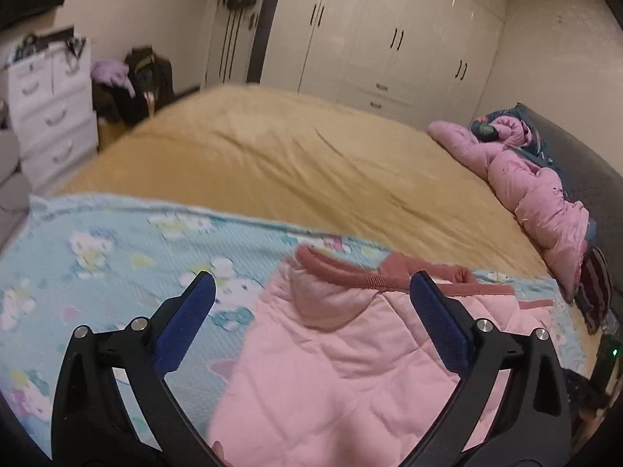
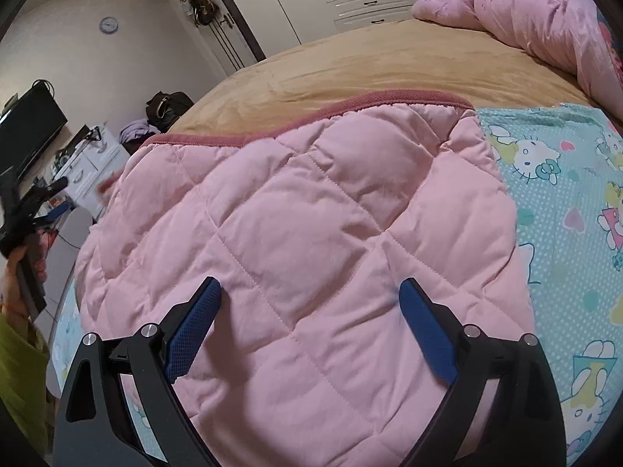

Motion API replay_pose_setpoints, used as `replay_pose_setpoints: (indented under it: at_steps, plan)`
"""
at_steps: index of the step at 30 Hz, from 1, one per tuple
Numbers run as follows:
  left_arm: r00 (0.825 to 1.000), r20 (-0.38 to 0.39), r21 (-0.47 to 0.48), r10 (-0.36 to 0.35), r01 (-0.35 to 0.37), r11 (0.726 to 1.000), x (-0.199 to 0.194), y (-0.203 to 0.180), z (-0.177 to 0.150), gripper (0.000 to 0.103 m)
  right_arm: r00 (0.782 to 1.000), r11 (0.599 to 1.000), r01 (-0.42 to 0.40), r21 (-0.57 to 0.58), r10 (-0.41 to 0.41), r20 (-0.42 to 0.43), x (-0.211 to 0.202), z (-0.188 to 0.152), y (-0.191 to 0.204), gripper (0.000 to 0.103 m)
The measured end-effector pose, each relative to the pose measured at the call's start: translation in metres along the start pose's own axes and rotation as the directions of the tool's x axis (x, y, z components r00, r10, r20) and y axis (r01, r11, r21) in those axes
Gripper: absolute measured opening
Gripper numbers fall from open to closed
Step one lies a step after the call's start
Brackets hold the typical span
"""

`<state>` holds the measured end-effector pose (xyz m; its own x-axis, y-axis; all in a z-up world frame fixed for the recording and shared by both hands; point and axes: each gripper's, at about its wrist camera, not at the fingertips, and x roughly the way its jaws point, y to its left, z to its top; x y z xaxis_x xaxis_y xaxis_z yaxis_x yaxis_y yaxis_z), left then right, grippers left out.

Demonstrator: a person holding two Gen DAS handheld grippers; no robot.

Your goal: Fold large clothes

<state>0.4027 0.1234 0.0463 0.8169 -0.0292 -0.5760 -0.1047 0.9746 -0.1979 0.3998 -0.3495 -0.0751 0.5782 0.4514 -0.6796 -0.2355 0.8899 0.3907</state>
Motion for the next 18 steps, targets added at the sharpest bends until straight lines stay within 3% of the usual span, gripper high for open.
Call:
replay_pose_setpoints:
  at_steps: [2,5,7,10,12,13,14,15,16,18]
  plan:
    - [0.999,0.003,0.042,0.038,-0.038,0.998,-0.002,0.006,-0.006,0.094,0.997,1.000,-0.021,0.012,0.020,0.074,-0.020,0.003,-0.005,0.091]
    - [0.990,-0.097,0.096,0.101,-0.092,0.991,0.021,0.019,-0.029,0.094,0.985,0.998,0.041,0.043,-0.048,0.167,-0.042,0.011,-0.025,0.091]
    - [0.980,-0.173,0.114,0.101,-0.082,0.990,0.038,0.026,-0.048,0.094,0.981,0.992,0.120,0.048,-0.126,0.150,-0.042,0.016,-0.038,0.092]
    - [0.966,-0.250,0.123,0.064,-0.034,0.992,0.061,0.030,-0.074,0.094,0.981,0.985,0.172,0.029,-0.174,0.081,-0.027,0.020,-0.049,0.091]
    - [0.970,-0.241,0.095,0.018,0.006,0.995,0.065,0.030,-0.078,0.093,0.984,0.984,0.176,0.023,-0.177,0.032,-0.013,0.019,-0.052,0.072]
    - [0.976,-0.216,0.078,0.005,0.012,0.997,0.065,0.030,-0.077,0.078,0.983,0.983,0.185,0.004,-0.185,0.022,-0.007,0.019,-0.051,0.066]
    - [0.979,-0.203,0.068,-0.002,0.016,0.998,0.064,0.031,-0.077,0.036,0.983,0.983,0.180,-0.016,-0.180,0.039,-0.006,0.018,-0.048,0.056]
    - [0.983,-0.185,0.049,-0.014,0.023,0.999,0.062,0.032,-0.074,0.025,0.978,0.979,0.202,-0.032,-0.200,0.065,-0.007,0.016,-0.044,0.036]
    - [0.986,-0.168,0.047,0.003,0.005,0.999,0.060,0.032,-0.072,0.020,0.973,0.976,0.215,-0.043,-0.211,0.089,-0.013,0.018,-0.041,0.024]
    - [0.992,-0.126,0.060,-0.009,0.016,0.998,0.048,0.027,-0.065,0.013,0.974,0.982,0.186,-0.038,-0.179,0.137,-0.028,0.026,-0.039,0.018]
